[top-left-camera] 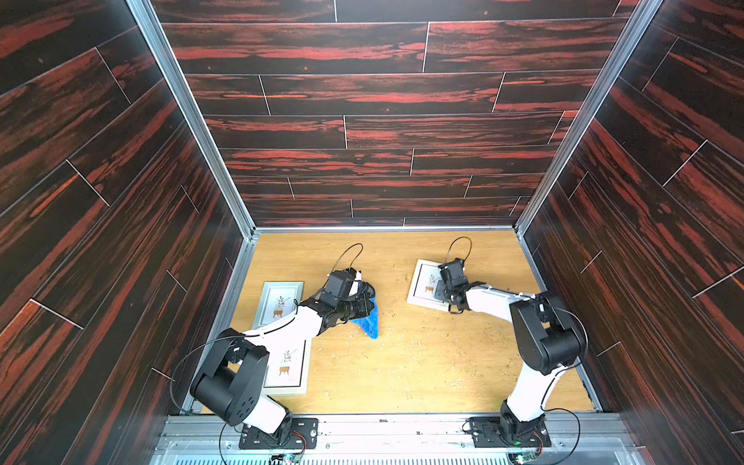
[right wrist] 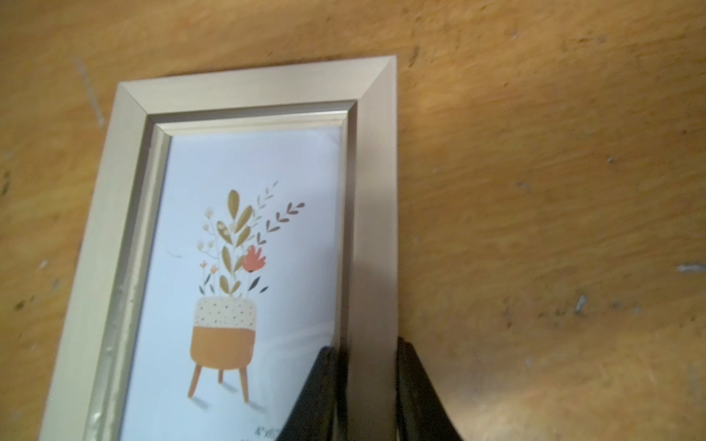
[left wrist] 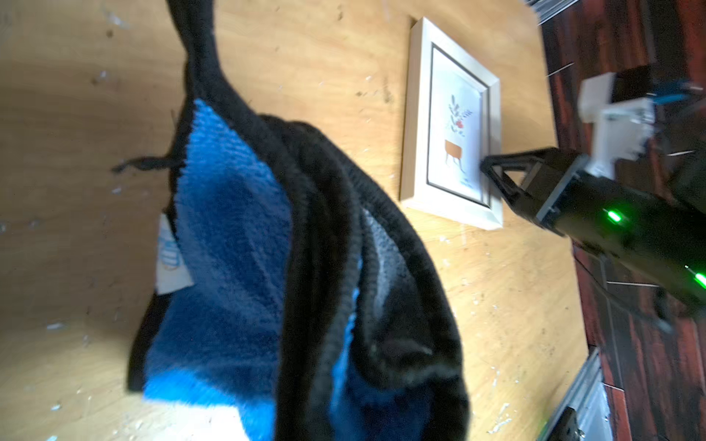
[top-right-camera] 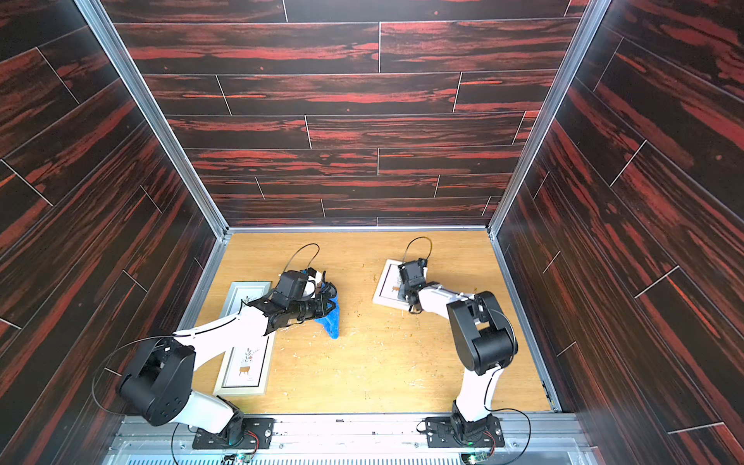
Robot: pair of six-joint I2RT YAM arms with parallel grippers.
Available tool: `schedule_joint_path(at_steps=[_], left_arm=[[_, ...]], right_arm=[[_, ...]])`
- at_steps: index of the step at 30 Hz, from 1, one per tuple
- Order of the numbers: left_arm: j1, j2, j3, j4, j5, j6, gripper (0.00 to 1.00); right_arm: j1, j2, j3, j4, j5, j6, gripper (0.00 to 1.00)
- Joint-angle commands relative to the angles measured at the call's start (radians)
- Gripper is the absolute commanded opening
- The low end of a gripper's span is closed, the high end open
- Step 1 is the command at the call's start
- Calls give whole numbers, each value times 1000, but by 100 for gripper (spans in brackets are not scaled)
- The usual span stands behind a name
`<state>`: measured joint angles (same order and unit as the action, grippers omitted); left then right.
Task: Wipe the picture frame with a cloth
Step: Move the picture frame to the center of the board.
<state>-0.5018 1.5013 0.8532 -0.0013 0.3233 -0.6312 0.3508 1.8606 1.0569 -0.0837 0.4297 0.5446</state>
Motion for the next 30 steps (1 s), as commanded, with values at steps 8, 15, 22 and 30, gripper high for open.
schedule_joint_path(at_steps=[8,15,22,30], left_arm=[[4,-60,-40,74,19,28,4],[3,-97,-65,116,14,25,4],[5,-150,-106,195,29,19,5],[5,-159,-173,455,145,-69,5]], right_arm=[[-91,45,29,-36,0,-14,14],[-86,-71,-43,-7,-61,-21,52],[-10,-278,-135,-25,-95,-34,67],[179,-518,-284,148,-413,-30,68]])
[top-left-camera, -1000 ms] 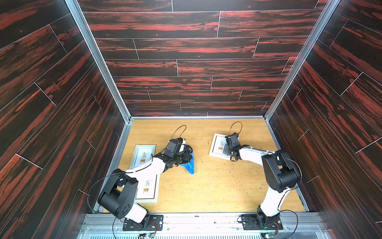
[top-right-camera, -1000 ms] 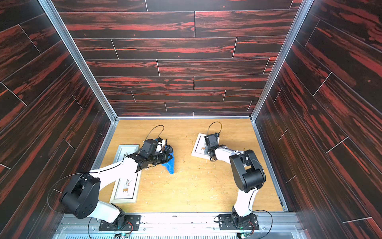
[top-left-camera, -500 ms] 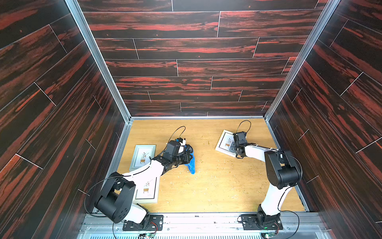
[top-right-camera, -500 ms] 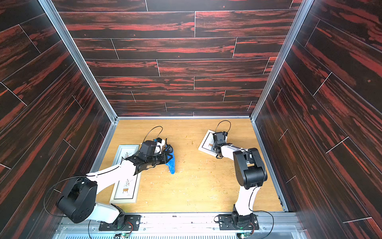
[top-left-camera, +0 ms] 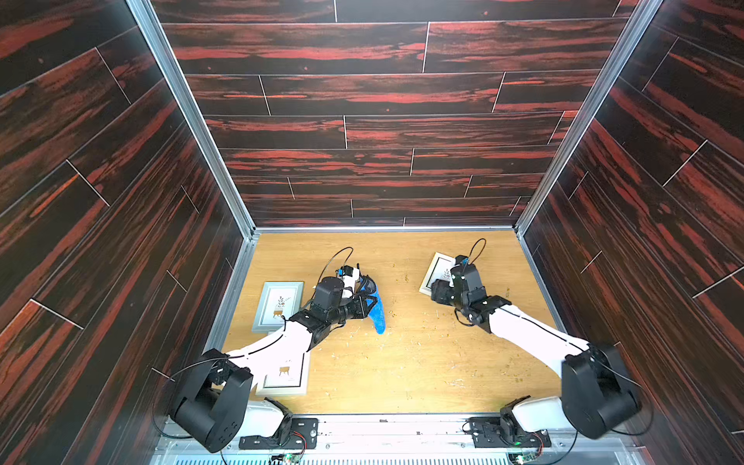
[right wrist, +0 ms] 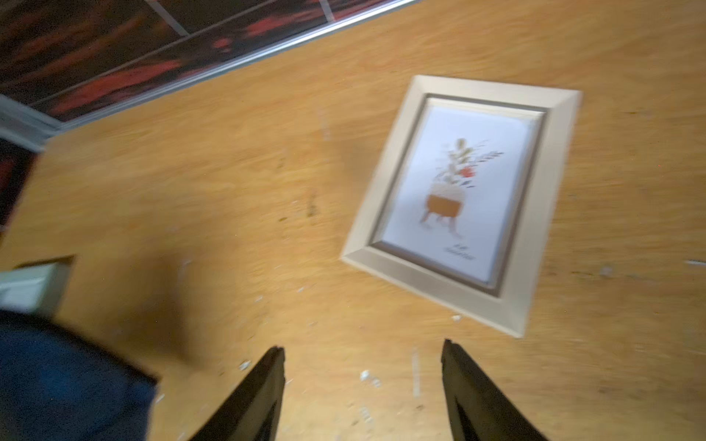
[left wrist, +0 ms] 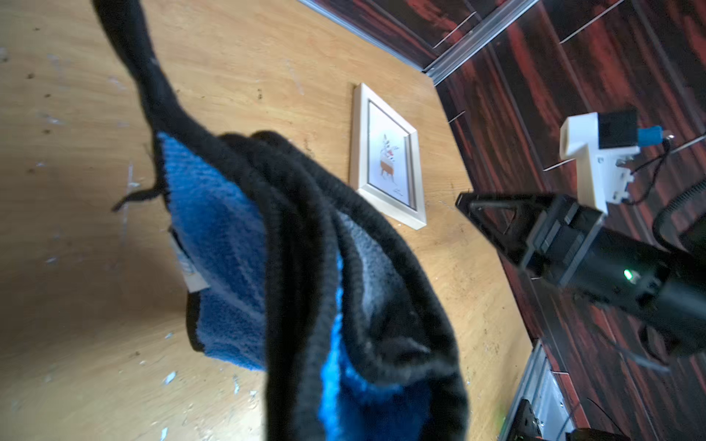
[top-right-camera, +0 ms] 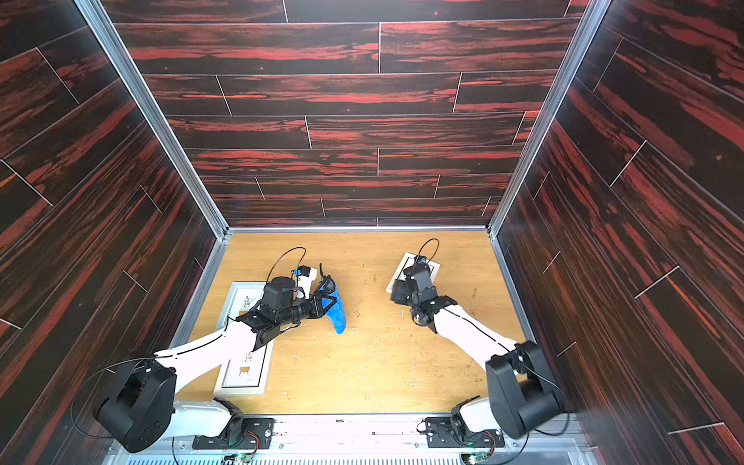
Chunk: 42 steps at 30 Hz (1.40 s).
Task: Wipe the picture frame with a cloth
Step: Move the picture frame to the center of the board, then adjust the cleaning item.
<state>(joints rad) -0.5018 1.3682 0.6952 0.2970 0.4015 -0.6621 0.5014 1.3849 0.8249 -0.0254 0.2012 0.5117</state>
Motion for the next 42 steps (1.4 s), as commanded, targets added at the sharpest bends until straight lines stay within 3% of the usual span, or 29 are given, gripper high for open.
schedule_joint_path(at_steps=[1,6,11,15,25,35,42], left_arm=[[5,-23,-21,187,80,-51,5],[5,-15,-56,363,137,-104,5],[6,15,-69,489,183,-159,6],[5,14,-68,493,199,-160,6],[2,41,-66,623,298,-242,7],[-18,34,-74,675,326,-274,8],[-29,34,-72,677,326,-272,9]], right_arm=[[31,-61,-76,130,-245,18,68],[38,-126,-187,408,-568,97,68],[63,-125,-264,674,-760,176,68],[84,-122,-302,816,-819,218,69],[124,-48,-240,855,-830,191,69],[139,-23,-172,727,-729,111,66],[170,-18,-145,653,-660,66,42]])
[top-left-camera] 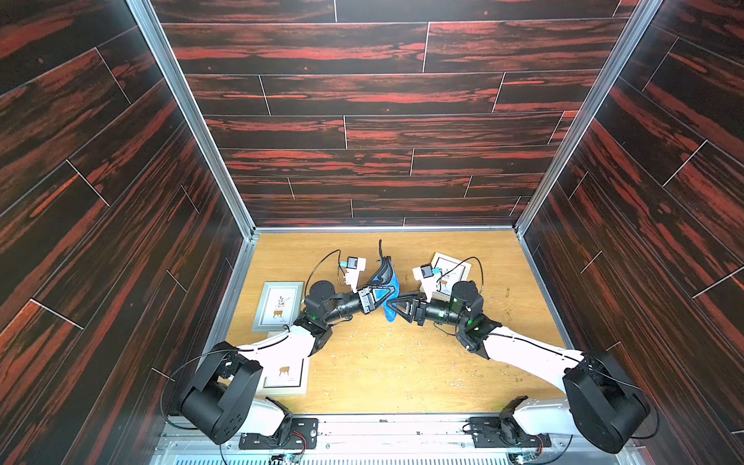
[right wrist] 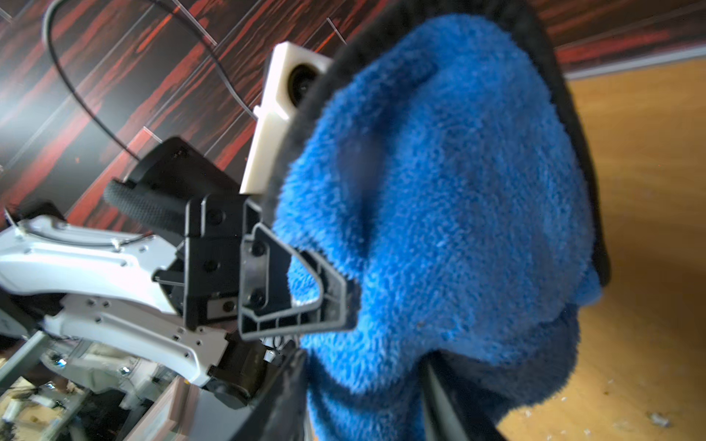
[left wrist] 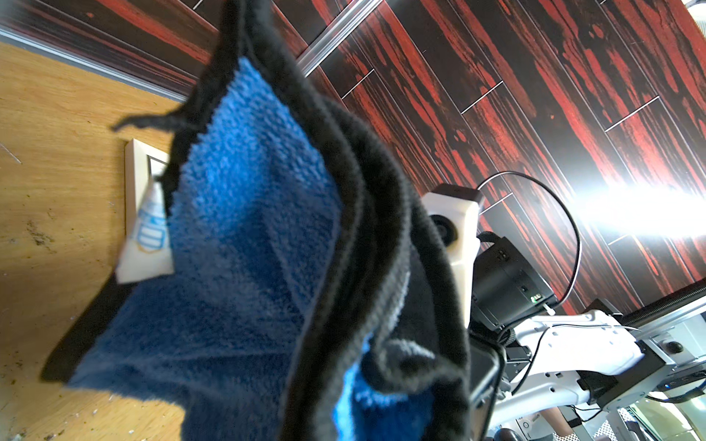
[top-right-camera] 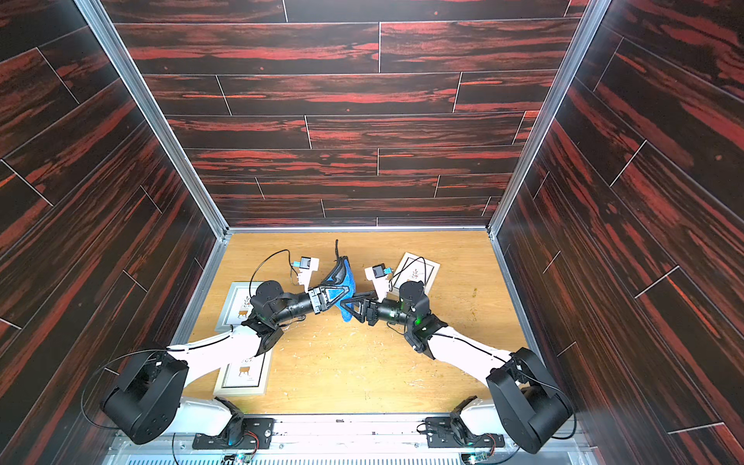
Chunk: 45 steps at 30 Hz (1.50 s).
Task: Wipe the picture frame with a cloth
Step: Adjust the cleaning item, then move the picture frame to the center of the board.
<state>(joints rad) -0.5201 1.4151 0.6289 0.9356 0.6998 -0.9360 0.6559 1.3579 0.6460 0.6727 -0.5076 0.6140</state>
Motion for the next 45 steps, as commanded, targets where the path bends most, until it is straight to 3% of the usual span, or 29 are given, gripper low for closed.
schedule_joint_path(at_steps=[1,5,8,12,15,20,24,26,29,38,45], left_arm=[[-10,-12,-6,37,27,3,10],[-9,-13,-11,26,20,11,12],[-7,-21,-9,-17,-9,24,20],[23,-67,20,-252,-80,122,37],[51,-140,81,-615,-199,285,59],[102,-244,157,-985,-578,419,80],[199,-226,239,-1208,-830,433,81],[233,-190,262,-1238,-929,433,81],[288,-94,299,-1274,-984,421,79],[409,212,398,-1305,-917,421,73],[461,315,428,-1298,-873,434,71]], right_arm=[[19,8,39,-54,56,-40,38],[27,-2,49,-84,91,-49,17],[31,-6,63,-136,140,-57,0],[33,-26,65,-203,233,-62,0],[33,-37,78,-282,316,-75,0],[31,-19,114,-432,470,-83,0],[32,-3,125,-482,521,-92,0],[32,-1,126,-487,527,-97,0],[32,-1,121,-489,531,-99,0],[31,-29,103,-532,577,-114,0],[31,-30,102,-549,597,-117,0]])
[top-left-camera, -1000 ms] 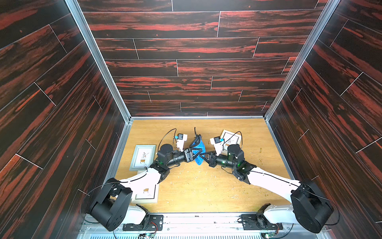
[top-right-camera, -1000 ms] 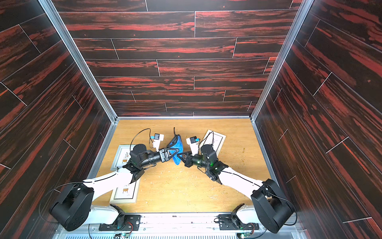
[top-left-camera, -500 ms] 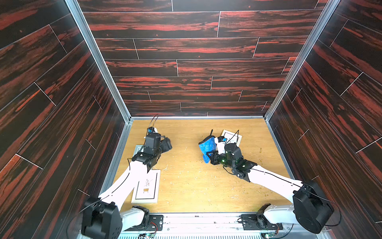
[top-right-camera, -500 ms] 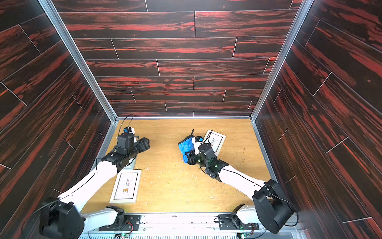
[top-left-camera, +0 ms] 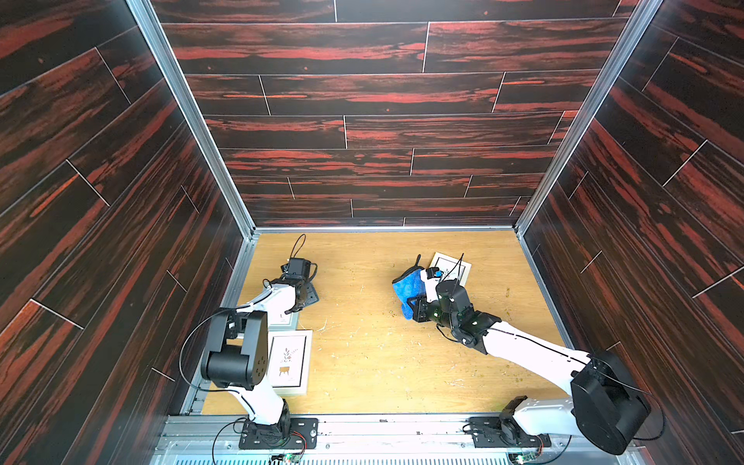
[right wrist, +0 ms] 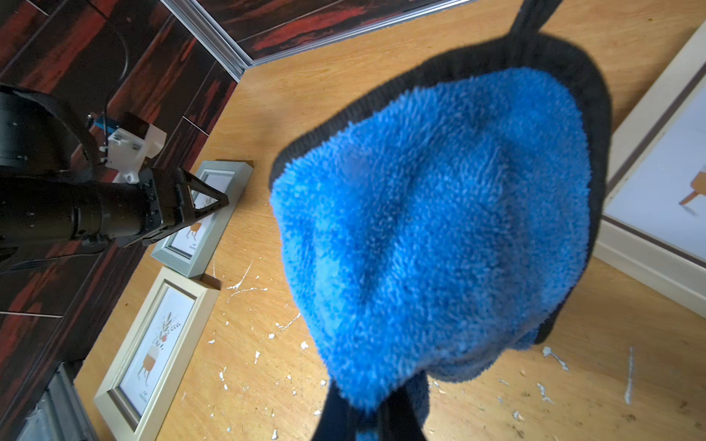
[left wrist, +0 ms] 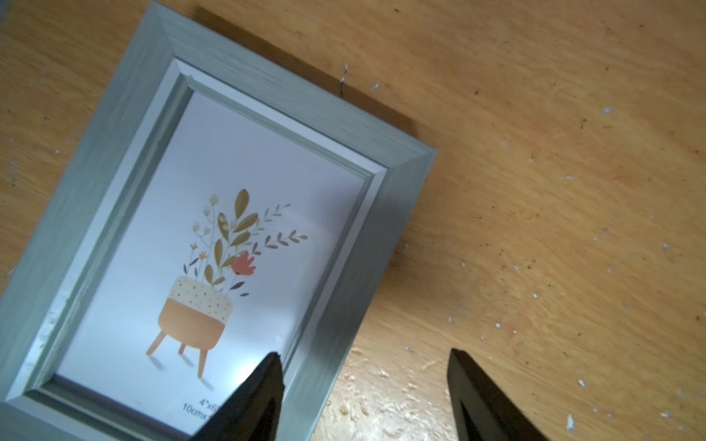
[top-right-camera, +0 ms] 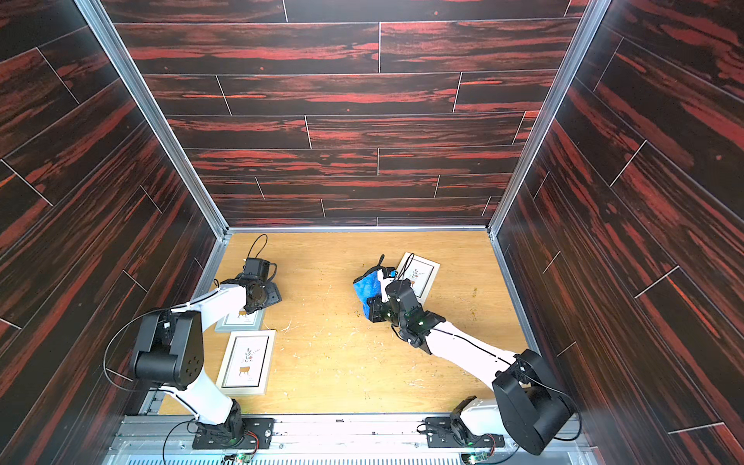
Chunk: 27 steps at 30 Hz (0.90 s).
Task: Wipe the picture frame with a cloth
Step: Move the picture frame to the center of the board.
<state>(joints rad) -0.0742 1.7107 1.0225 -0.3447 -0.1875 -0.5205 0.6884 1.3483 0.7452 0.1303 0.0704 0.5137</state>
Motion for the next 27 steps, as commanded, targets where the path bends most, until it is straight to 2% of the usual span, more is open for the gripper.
schedule_joint_path(at_steps=[1,7,17,22,27], left_arm=[[19,29,37,-16,21,22,71],[37,75,42,-7,59,23,66],[24,114,60,21,197,29,49],[-55,139,90,25,222,-8,48],[-202,162,114,37,209,-86,48]], right_arm=[[0,-16,5,-9,20,-18,0],[-1,-18,19,-30,40,-24,0],[-1,-12,31,-46,51,-26,0],[-1,0,49,-75,79,-27,0],[-1,15,68,-110,125,-29,0]])
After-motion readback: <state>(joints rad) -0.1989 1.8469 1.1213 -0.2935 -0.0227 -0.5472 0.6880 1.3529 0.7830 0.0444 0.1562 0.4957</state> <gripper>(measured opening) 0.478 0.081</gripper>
